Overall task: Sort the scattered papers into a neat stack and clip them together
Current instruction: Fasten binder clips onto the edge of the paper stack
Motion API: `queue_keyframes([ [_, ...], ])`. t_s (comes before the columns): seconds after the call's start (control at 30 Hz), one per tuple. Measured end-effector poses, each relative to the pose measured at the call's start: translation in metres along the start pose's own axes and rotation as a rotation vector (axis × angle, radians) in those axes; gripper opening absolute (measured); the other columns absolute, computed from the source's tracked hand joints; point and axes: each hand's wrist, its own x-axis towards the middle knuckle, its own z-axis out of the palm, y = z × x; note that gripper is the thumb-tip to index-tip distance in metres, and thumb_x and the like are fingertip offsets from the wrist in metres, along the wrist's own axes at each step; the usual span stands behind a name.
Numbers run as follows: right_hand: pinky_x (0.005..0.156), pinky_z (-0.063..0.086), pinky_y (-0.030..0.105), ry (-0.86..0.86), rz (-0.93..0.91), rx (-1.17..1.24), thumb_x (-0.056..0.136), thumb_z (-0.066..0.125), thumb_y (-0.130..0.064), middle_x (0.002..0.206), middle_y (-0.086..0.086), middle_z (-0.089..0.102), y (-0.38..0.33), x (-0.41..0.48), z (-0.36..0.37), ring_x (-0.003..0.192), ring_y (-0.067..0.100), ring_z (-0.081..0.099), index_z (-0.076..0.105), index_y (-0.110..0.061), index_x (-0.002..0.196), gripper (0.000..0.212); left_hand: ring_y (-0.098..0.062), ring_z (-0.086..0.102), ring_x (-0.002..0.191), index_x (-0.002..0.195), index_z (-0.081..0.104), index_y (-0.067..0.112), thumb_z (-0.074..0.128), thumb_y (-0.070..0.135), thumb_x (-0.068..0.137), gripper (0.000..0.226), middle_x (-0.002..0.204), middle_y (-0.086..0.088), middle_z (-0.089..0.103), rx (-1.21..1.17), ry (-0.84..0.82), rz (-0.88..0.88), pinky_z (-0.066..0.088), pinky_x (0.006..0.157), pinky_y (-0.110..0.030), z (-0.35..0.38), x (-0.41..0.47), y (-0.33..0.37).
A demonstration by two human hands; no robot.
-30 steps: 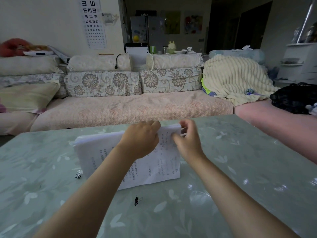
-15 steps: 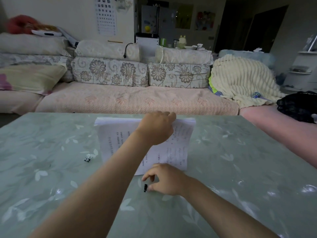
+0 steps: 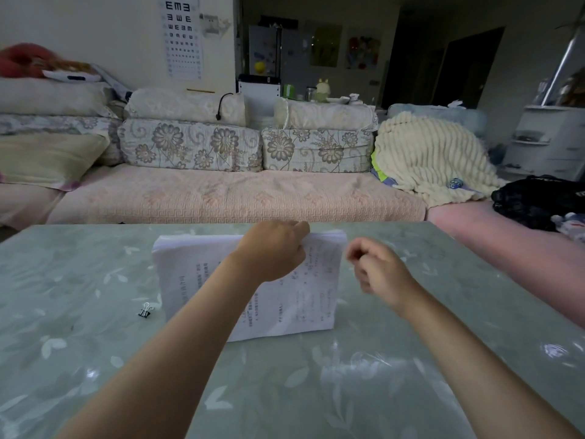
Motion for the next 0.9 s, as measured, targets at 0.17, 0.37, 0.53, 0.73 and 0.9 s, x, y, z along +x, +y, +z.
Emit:
queue_keyframes([
  [0.17, 0.067, 0.046, 0.029, 0.159, -0.079, -0.101, 0.083, 0.071, -0.05, 0.083, -0.012, 0.05, -0.004, 0.017, -0.002, 0.075, 0.007, 0.051, 0.059, -0.04, 0.123, 0.043, -0.019, 0.046, 0.067, 0.102, 0.05, 0.017, 0.041, 0.027, 0.094, 0.016, 0.075, 0.007, 0.045, 0.003, 0.007, 0.002, 0.032, 0.055, -0.03, -0.002, -0.001, 0.003],
  [0.37, 0.061, 0.041, 0.019, 0.101, -0.142, -0.12, 0.089, 0.072, -0.026, 0.074, -0.003, 0.06, -0.004, 0.027, 0.004, 0.063, 0.004, 0.049, 0.073, -0.026, 0.087, 0.002, -0.018, 0.051, 0.072, 0.102, 0.05, 0.022, 0.042, 0.032, 0.091, 0.017, 0.083, 0.008, 0.053, 0.018, -0.038, -0.03, 0.039, 0.061, -0.029, -0.011, 0.0, 0.012],
  [0.53, 0.055, 0.037, 0.008, 0.064, -0.152, -0.04, 0.09, 0.072, -0.02, 0.062, -0.017, 0.059, -0.003, 0.032, 0.004, 0.054, -0.005, 0.048, 0.072, -0.02, 0.085, 0.005, -0.018, 0.056, 0.093, 0.109, 0.053, 0.023, 0.044, 0.039, 0.091, 0.026, 0.101, 0.007, 0.059, 0.063, 0.044, -0.037, 0.042, 0.07, -0.031, -0.006, 0.012, 0.024],
  [0.73, 0.057, 0.039, 0.017, 0.051, -0.098, -0.063, 0.091, 0.065, -0.027, 0.071, -0.017, 0.057, -0.004, 0.034, 0.001, 0.059, -0.001, 0.049, 0.063, -0.029, 0.093, 0.003, -0.021, 0.059, 0.079, 0.1, 0.052, 0.02, 0.037, 0.033, 0.098, 0.02, 0.092, 0.005, 0.061, 0.014, 0.108, -0.034, 0.029, 0.057, -0.03, 0.006, 0.016, 0.036],
  [0.9, 0.062, 0.041, 0.029, 0.148, -0.048, -0.244, 0.1, 0.044, -0.009, 0.094, -0.002, 0.05, -0.006, 0.039, -0.014, 0.069, 0.012, 0.048, 0.046, -0.022, 0.105, 0.014, -0.016, 0.048, 0.071, 0.102, 0.052, 0.022, 0.036, 0.032, 0.098, 0.02, 0.091, 0.007, 0.06, -0.001, 0.086, -0.037, 0.029, 0.056, -0.029, 0.005, 0.018, 0.033],
])
